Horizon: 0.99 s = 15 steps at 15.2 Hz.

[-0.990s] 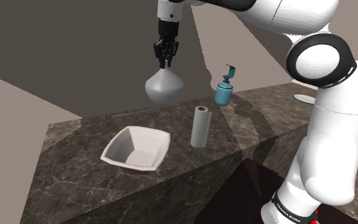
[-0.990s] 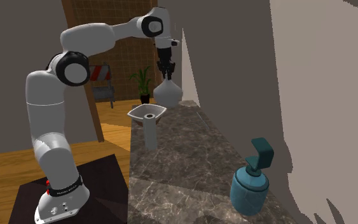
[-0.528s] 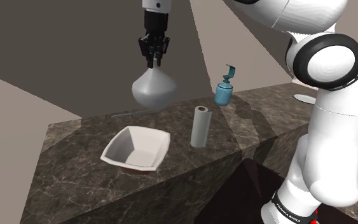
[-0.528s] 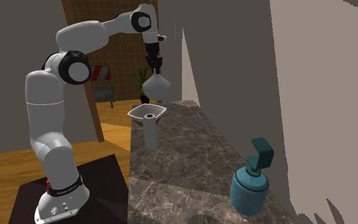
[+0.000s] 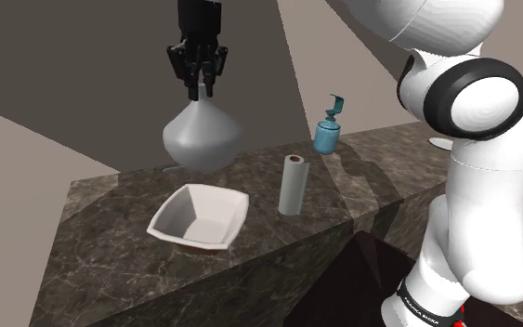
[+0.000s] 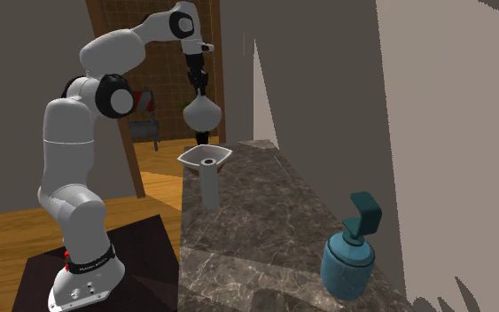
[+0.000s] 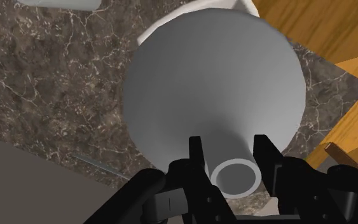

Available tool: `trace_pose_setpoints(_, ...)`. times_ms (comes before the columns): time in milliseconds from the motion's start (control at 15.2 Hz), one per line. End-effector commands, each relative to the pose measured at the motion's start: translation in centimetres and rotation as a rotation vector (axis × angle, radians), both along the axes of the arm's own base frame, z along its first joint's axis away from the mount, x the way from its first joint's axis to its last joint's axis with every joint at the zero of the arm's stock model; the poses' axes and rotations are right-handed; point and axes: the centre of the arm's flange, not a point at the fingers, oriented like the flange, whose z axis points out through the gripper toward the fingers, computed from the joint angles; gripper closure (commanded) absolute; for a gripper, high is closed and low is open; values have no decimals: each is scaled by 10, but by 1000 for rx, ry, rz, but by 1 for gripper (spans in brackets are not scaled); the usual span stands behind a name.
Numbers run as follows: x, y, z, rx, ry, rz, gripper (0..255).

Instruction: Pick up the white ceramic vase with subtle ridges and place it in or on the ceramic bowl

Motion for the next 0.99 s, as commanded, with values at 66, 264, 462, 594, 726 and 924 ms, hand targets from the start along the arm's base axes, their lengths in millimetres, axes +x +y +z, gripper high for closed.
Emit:
trace_pose_setpoints(66,-5,11,-6,1,-1,-2,255)
trace_pose_setpoints(264,-5,11,-22,1,-1,-2,255)
trace_pose_setpoints(462,-5,11,-38,1,-1,-2,255)
trace_pose_setpoints(594,-5,11,-49,1,-1,-2,255)
trace_pose_setpoints(726,-5,11,-59,1,-1,-2,255)
trace_pose_setpoints(924,-5,11,-75,1,-1,-2,255)
